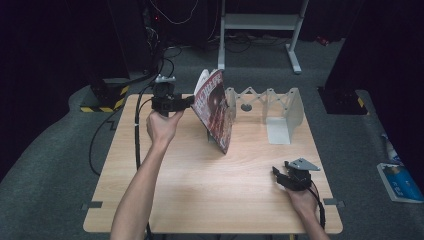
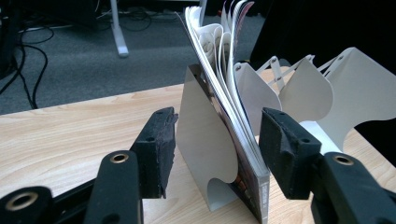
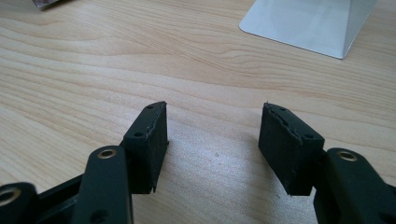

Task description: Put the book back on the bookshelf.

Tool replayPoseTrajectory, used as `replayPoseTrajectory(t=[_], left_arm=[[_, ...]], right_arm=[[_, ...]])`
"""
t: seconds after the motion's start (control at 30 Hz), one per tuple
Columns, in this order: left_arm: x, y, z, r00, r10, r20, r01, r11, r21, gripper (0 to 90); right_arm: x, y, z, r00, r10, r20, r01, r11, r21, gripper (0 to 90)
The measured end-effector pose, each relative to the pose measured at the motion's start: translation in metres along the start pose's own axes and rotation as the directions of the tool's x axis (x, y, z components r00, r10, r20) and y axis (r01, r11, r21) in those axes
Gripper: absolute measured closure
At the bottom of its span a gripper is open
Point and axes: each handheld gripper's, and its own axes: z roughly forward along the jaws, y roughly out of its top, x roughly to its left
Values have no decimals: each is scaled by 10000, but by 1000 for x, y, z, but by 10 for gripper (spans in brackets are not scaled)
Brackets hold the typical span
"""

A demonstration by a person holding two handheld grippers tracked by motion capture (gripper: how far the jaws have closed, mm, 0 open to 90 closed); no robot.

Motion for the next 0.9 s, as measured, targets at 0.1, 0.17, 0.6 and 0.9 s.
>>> replayPoseTrajectory(t=[0.1,0.17,0.6,0.9], left_arm=[[3,-1,-5,9999,-31,104,32,10000,-87,462],[4,-1,-6,9999,-21,105,22,9999,-98,462],[9,-6,-22,9998,35,196,-29,9995,-318,462],[15,-13,-30,9998,-57,202,66,9990,-435,462]], right_arm=[[0,0,0,10000,2,-2,-2,10000,3,422],[0,0,0,10000,2,-3,-2,10000,1,421],[0,0,0,10000,-9,-2,9,10000,-5,421],[0,0,0,10000,14,-3,-14,10000,4,421]])
